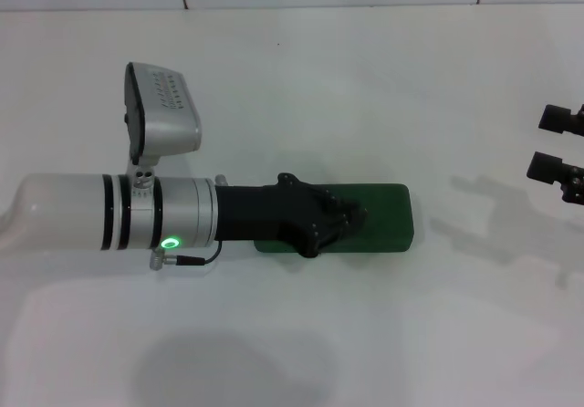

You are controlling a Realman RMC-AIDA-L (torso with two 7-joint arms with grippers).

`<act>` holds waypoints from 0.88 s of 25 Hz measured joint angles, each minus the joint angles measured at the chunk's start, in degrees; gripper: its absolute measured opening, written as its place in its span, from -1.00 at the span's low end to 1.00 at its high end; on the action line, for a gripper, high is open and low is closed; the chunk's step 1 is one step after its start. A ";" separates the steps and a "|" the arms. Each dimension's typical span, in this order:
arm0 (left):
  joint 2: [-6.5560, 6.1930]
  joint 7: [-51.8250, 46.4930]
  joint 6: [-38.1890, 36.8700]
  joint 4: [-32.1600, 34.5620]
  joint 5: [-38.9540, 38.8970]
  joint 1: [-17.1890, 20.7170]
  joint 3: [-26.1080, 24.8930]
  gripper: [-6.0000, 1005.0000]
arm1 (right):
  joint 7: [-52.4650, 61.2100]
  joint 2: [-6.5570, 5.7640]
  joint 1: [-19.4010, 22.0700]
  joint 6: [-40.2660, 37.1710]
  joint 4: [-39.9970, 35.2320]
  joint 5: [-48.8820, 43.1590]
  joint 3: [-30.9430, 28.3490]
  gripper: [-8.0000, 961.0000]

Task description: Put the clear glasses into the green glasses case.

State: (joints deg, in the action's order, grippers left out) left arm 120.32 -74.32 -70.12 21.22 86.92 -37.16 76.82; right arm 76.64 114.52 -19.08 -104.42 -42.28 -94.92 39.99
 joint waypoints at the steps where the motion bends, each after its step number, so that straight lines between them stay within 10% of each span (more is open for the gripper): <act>1: 0.00 0.17 -0.40 0.12 -0.03 0.07 0.01 -0.70 | 0.00 0.00 0.01 0.00 0.00 0.00 0.01 0.58; 16: -2.07 6.08 -28.62 12.31 -3.90 9.54 -7.85 -0.55 | 0.00 0.08 -0.37 -1.80 0.08 -5.00 2.25 0.58; 22: -3.58 1.29 -38.52 10.90 -5.01 10.80 -11.50 -0.07 | -2.47 0.94 -1.30 -2.14 1.02 -4.91 4.93 0.58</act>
State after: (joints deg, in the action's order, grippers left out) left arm 116.74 -73.03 -108.64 32.13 81.90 -26.36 65.32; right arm 74.17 115.46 -20.38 -106.56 -41.26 -99.83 44.92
